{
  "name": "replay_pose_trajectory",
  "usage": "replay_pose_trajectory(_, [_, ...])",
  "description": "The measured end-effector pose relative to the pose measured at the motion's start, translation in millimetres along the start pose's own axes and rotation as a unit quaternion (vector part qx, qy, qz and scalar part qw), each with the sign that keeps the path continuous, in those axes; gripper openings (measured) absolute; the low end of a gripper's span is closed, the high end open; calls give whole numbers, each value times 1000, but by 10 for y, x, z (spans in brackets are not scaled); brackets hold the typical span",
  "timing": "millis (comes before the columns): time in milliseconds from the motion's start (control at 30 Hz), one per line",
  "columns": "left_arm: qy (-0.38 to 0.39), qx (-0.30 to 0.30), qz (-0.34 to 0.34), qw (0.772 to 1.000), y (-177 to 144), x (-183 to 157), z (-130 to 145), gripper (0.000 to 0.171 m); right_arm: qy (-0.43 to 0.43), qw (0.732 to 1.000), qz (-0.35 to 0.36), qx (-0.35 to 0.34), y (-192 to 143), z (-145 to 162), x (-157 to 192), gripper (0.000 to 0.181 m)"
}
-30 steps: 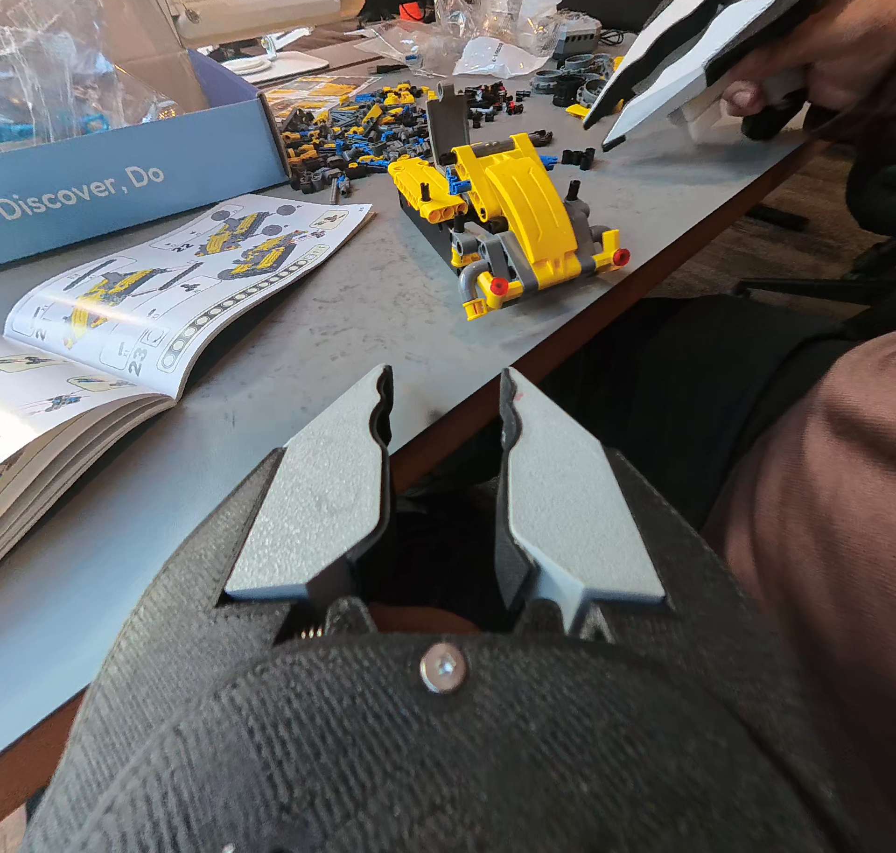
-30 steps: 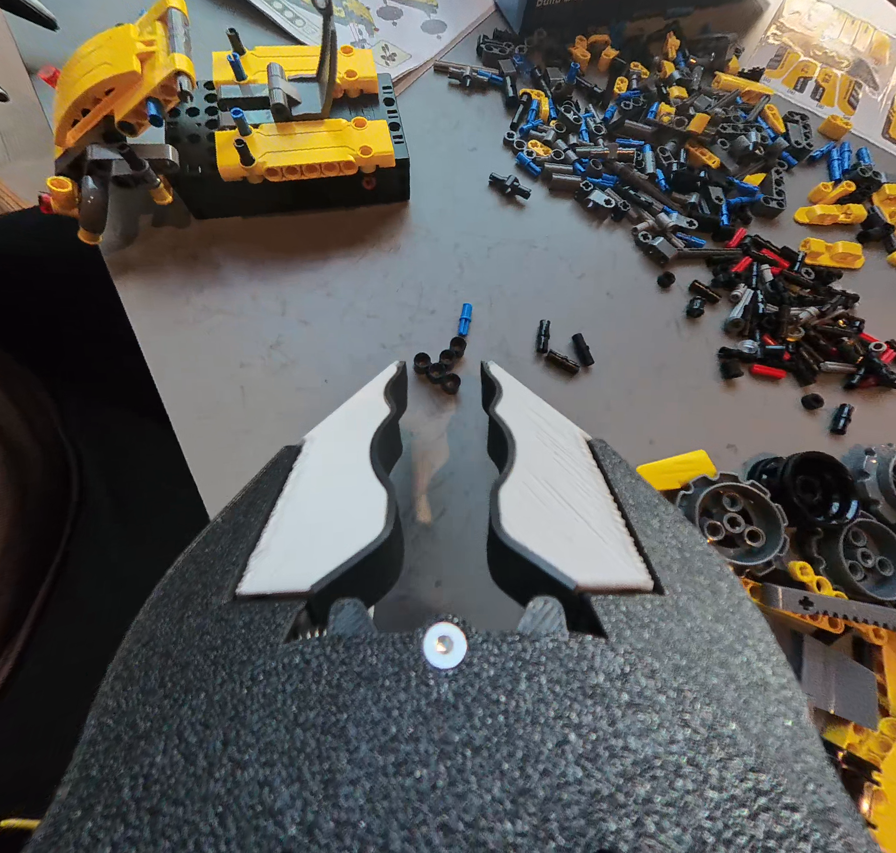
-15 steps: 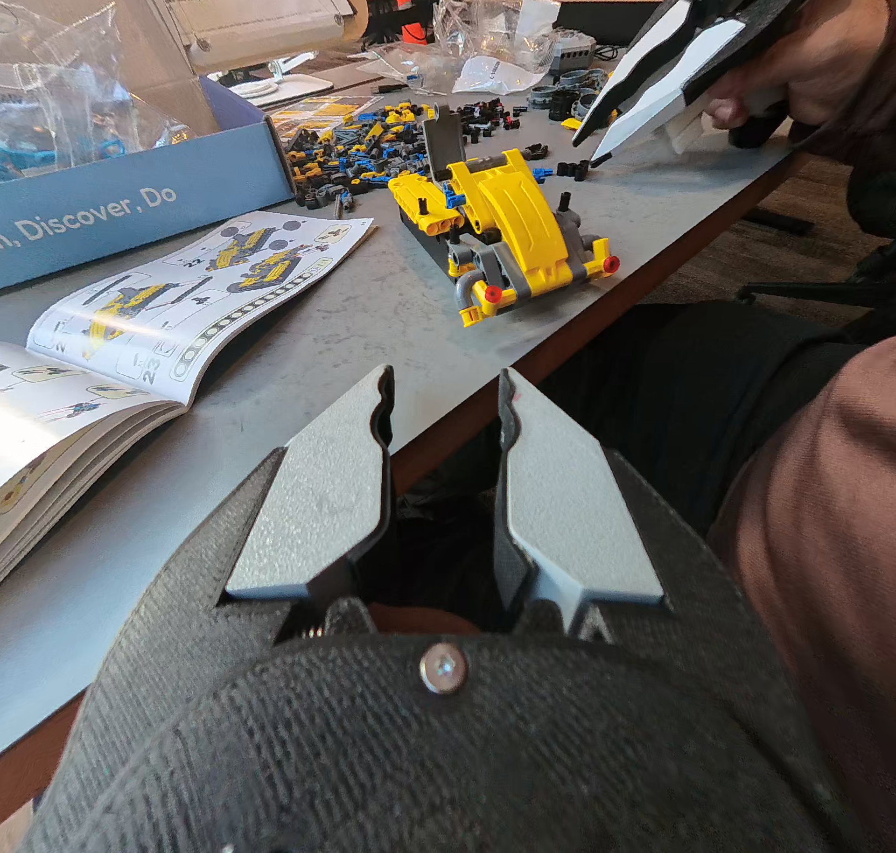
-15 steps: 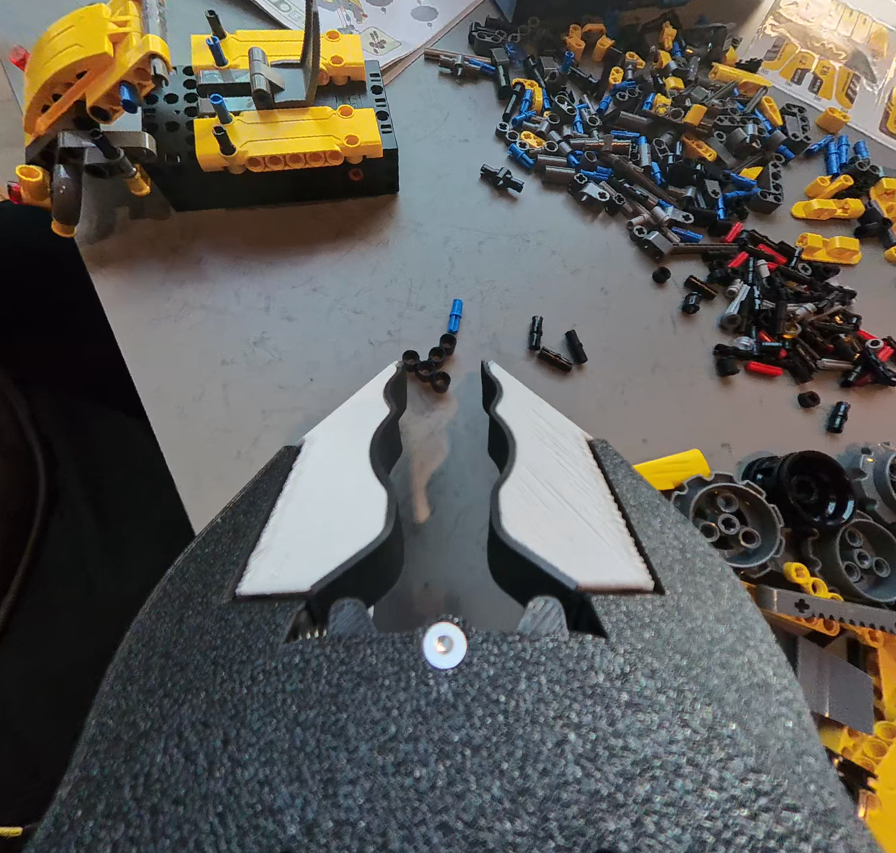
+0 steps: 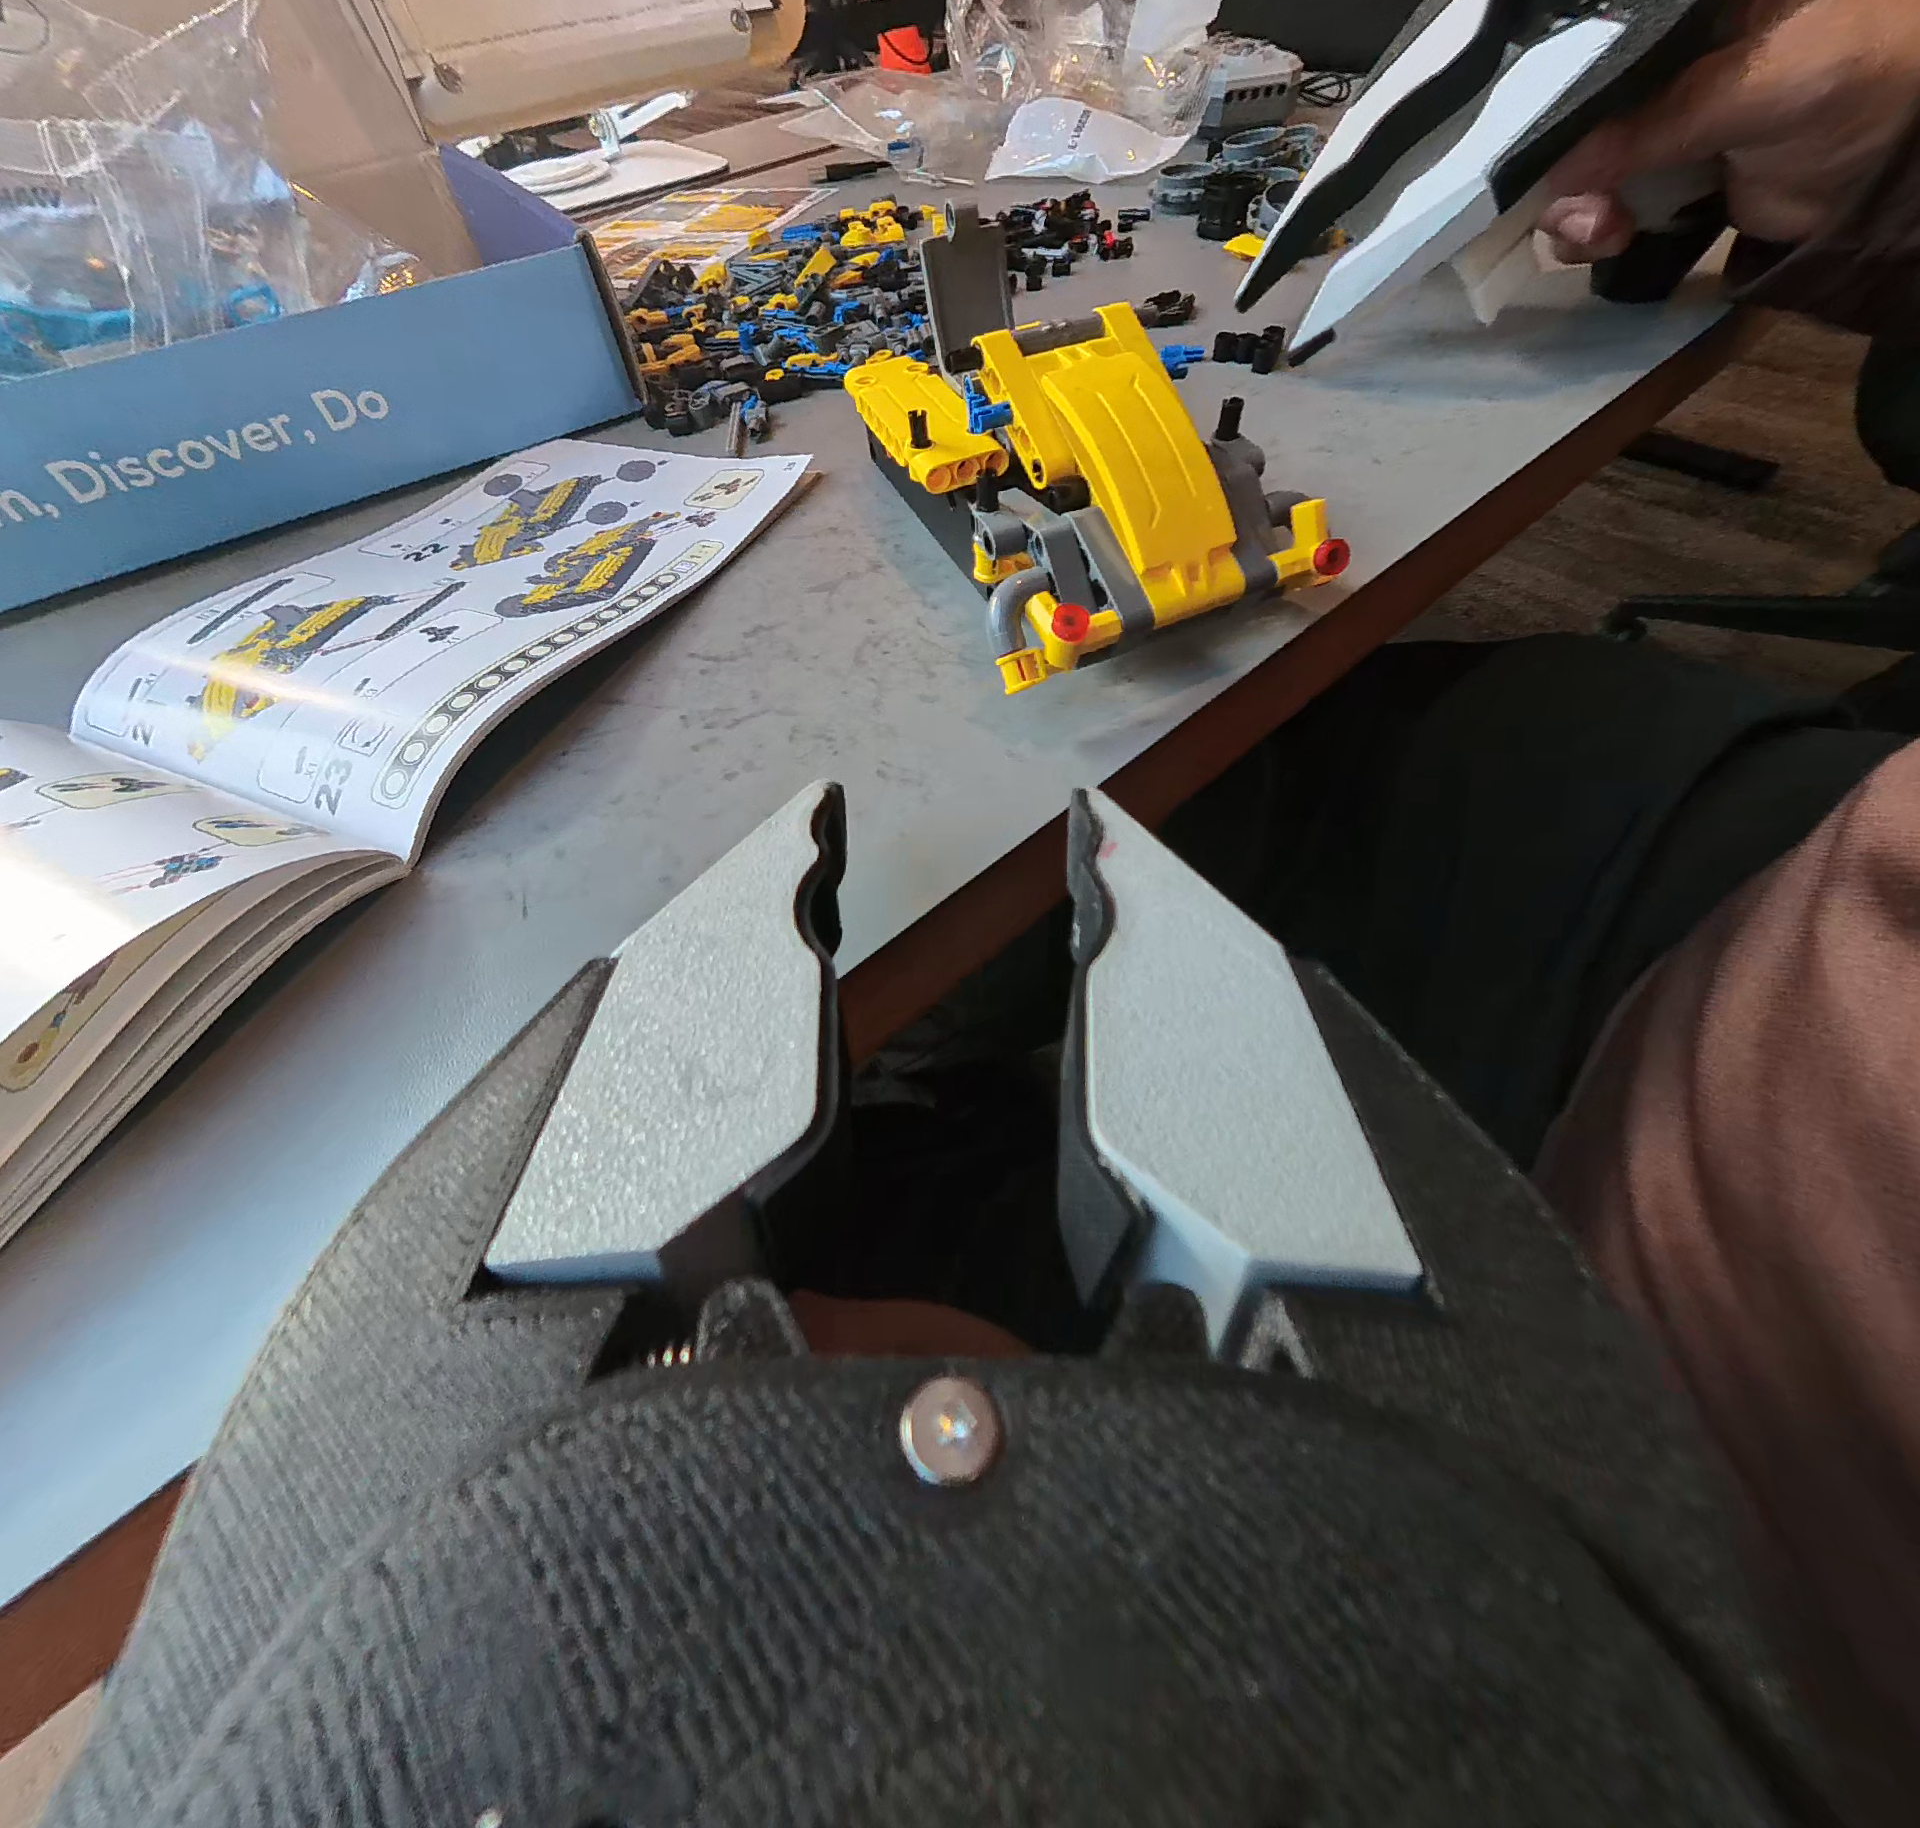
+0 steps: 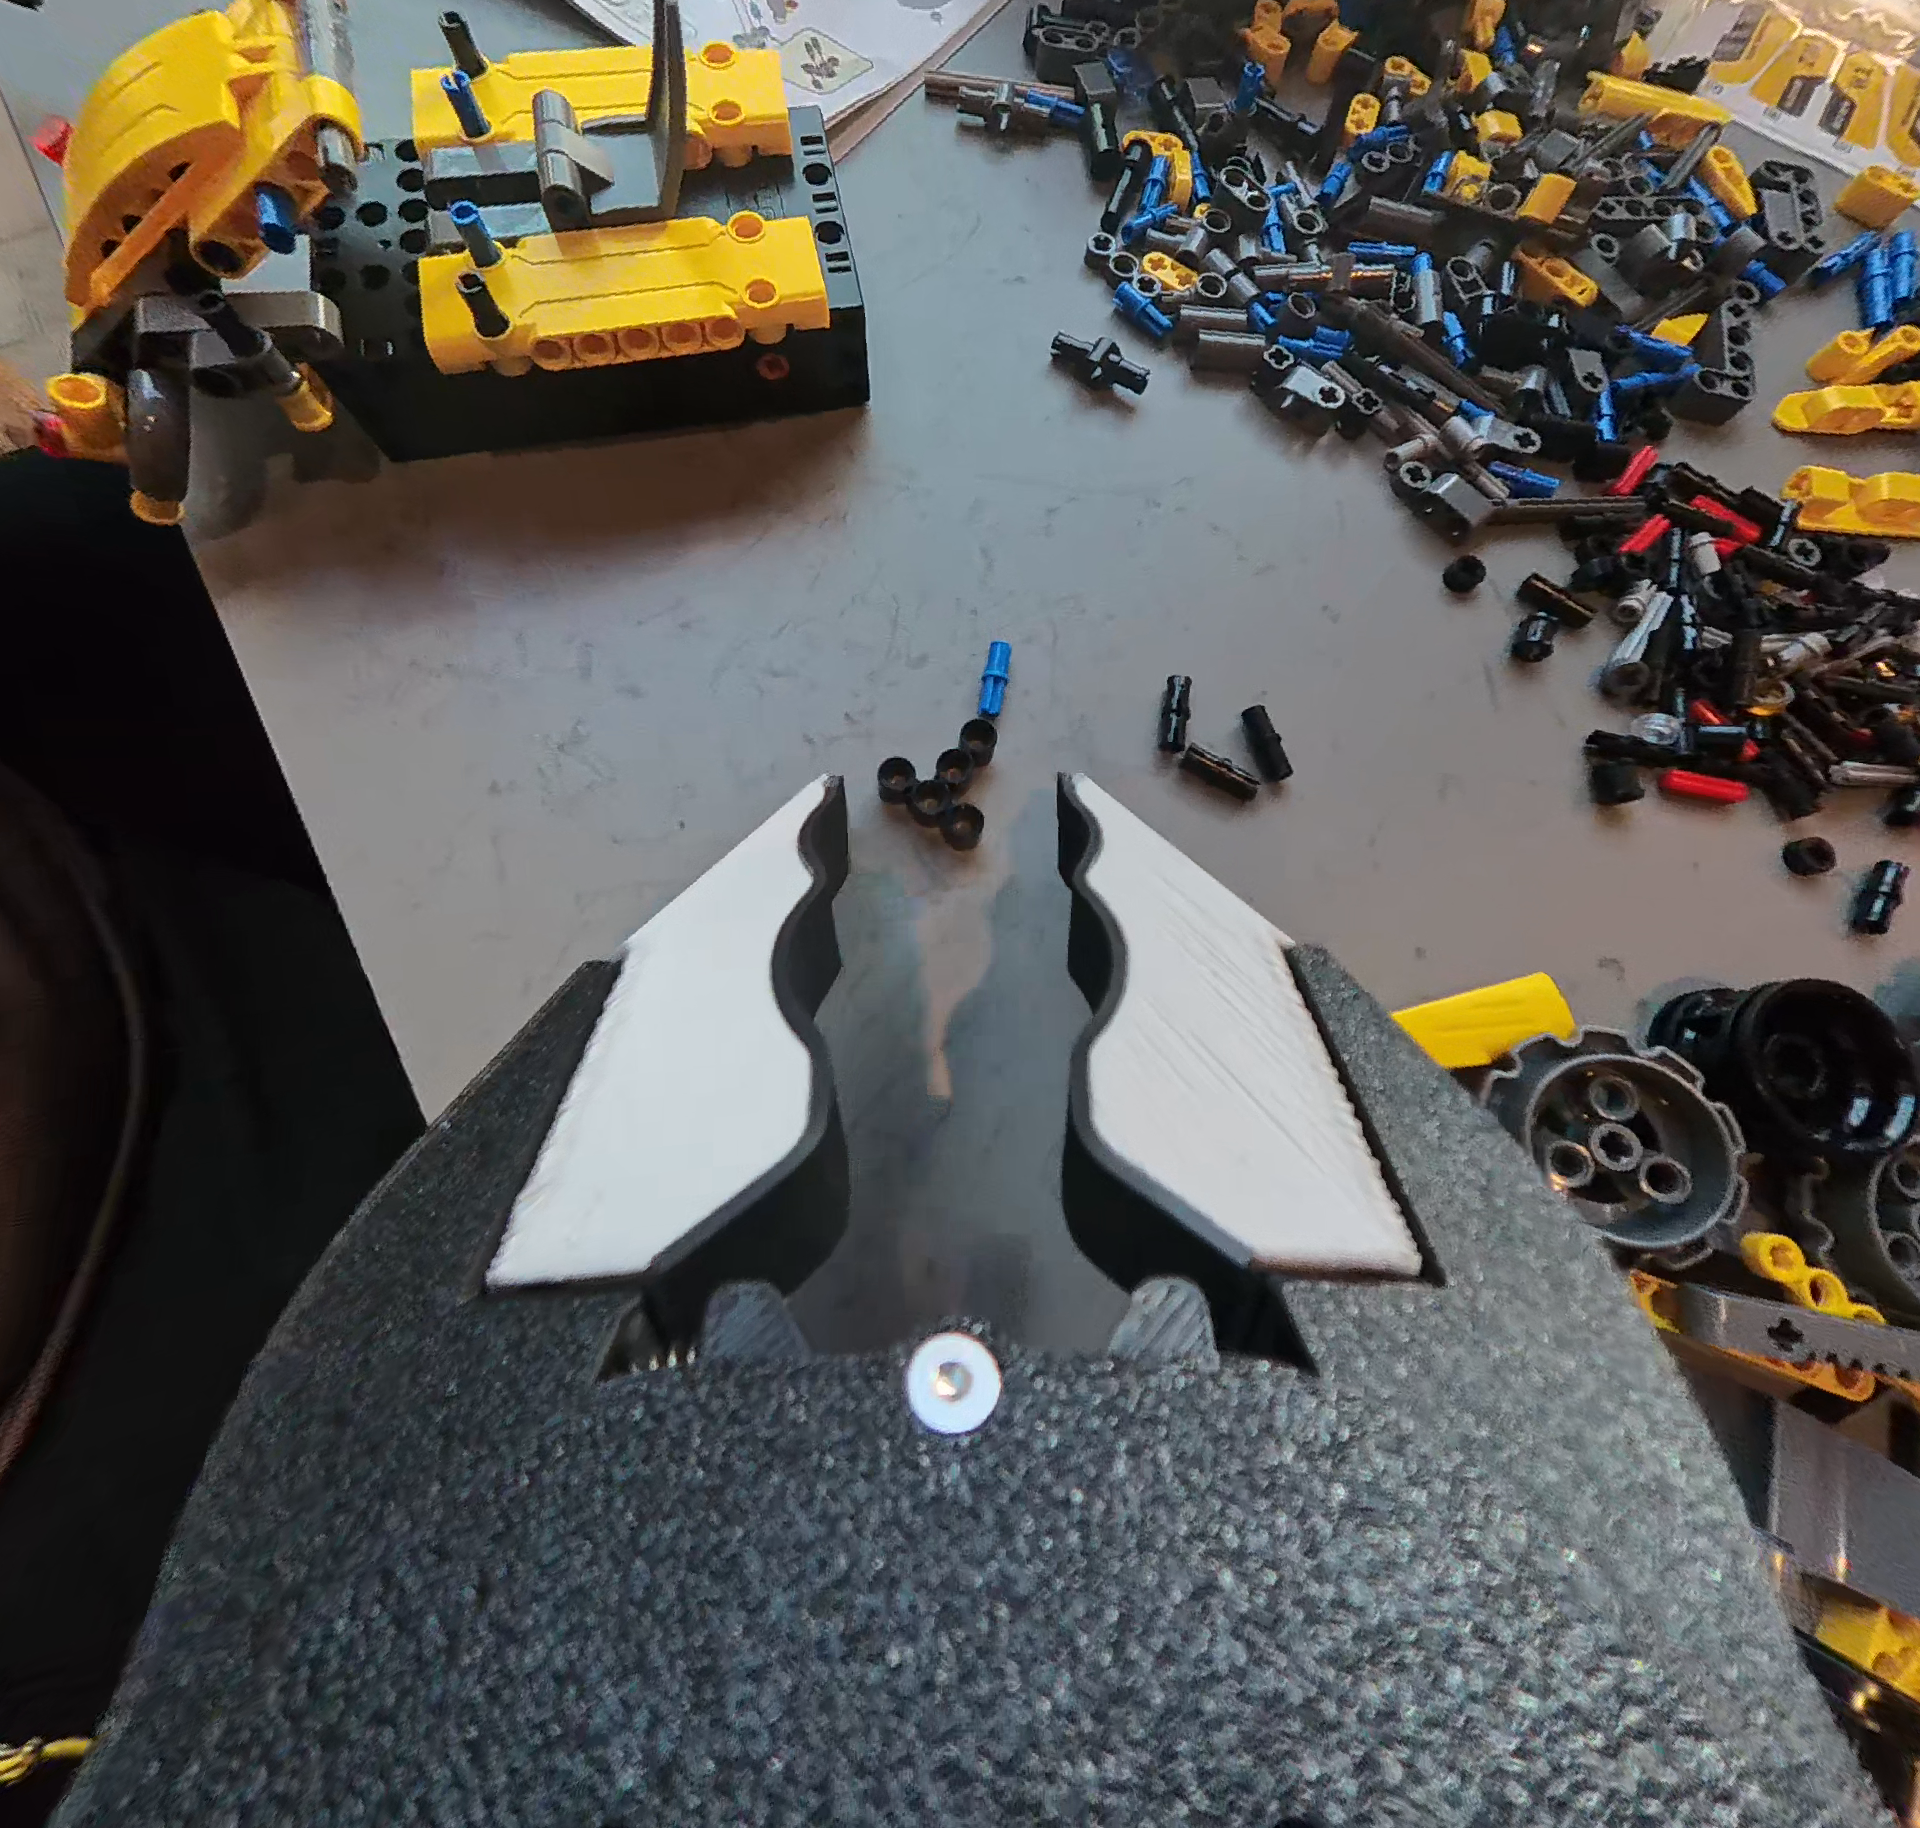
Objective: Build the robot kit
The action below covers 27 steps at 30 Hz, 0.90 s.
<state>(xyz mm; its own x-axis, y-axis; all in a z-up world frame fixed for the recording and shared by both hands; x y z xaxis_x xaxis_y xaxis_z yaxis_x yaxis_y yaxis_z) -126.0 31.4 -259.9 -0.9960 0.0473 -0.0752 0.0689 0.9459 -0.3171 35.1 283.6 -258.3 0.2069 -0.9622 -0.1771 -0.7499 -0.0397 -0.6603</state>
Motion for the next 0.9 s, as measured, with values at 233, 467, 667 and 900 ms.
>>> replay_pose_trajectory(233, [10, -1, -16, 1000, -7, 41, 7, 40, -7, 1000, -17, 18, 82, -22, 58, 15])
replay_pose_trajectory(467, [-4, -17, -28, 999, -48, 63, -47, 38, -57, 998, -16, -27, -17, -197, 205, 15])
replay_pose_trajectory(667, [-40, -34, -9, 999, -87, -44, -154, 36, -180, 979, 15, -98, -107, -548, 526, 15])
replay_pose_trajectory(900, [-103, -60, 69, 990, -21, -528, -711, 28, -267, 941, 52, -201, -351, -969, 936, 15])
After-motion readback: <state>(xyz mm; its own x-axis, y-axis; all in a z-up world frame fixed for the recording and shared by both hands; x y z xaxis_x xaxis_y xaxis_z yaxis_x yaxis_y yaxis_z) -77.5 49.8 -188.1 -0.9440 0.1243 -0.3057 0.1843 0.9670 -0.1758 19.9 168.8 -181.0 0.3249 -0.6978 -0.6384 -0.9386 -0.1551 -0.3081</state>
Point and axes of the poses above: each gripper's, where its closed fingertips meet, y out along the fingers, z out of its underside, x = y × z across the jaws, the point moved 4 cm from there along -y, back along the fingers, and after that the axes turned 10 degrees about -y, right-handed, at the moved point
